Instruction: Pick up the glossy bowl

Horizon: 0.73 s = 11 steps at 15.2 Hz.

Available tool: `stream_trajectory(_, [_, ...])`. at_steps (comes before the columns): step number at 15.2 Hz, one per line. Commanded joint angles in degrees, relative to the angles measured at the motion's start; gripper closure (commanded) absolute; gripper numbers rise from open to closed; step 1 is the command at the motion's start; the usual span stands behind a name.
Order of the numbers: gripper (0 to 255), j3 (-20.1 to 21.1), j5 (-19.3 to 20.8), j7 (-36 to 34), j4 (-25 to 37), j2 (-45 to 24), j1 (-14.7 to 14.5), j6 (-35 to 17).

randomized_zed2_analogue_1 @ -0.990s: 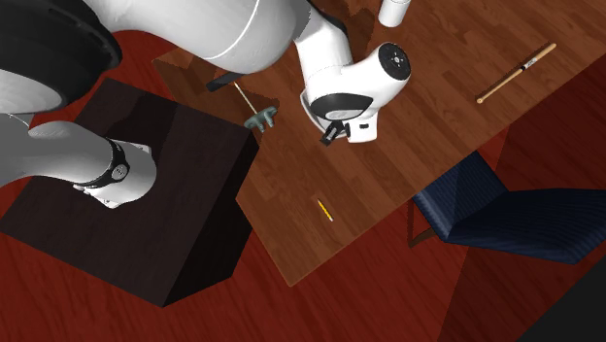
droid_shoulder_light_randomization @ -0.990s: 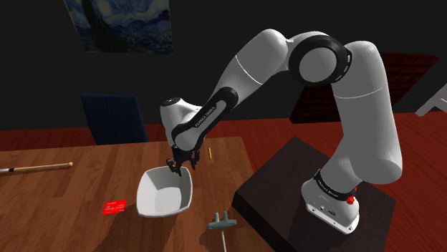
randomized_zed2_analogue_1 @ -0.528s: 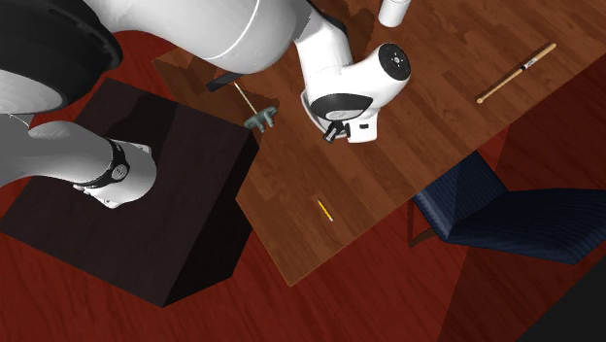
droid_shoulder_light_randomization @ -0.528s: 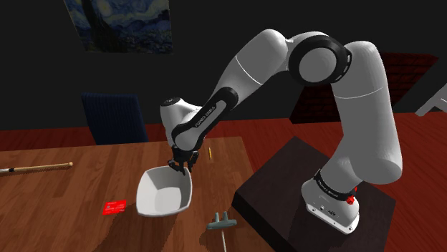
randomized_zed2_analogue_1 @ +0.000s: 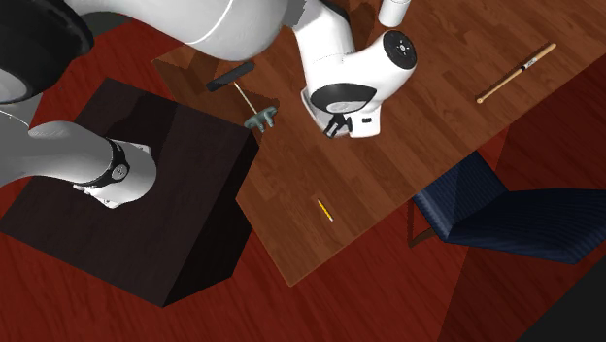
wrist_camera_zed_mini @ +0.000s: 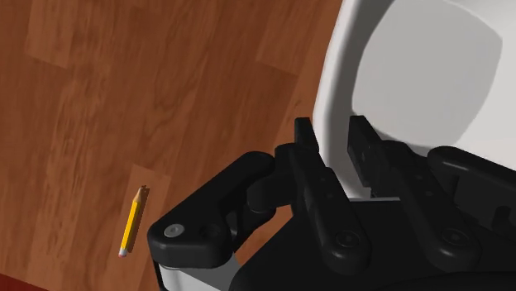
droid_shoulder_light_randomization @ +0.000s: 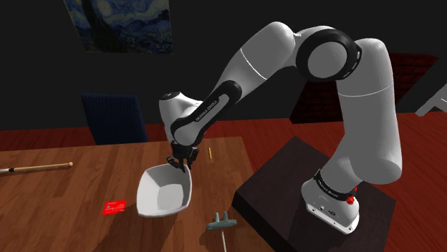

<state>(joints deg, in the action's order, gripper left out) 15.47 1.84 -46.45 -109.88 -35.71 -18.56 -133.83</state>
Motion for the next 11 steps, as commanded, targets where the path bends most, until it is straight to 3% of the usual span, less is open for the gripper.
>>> stream_trajectory(1, [255, 0.22, -0.26, 0.09, -0.19, 1.27, 0.25, 1.05])
stream_trajectory(11, [255, 1.13, -1.39, 0.29, -0.56, 6.10, 0.99, 5.42])
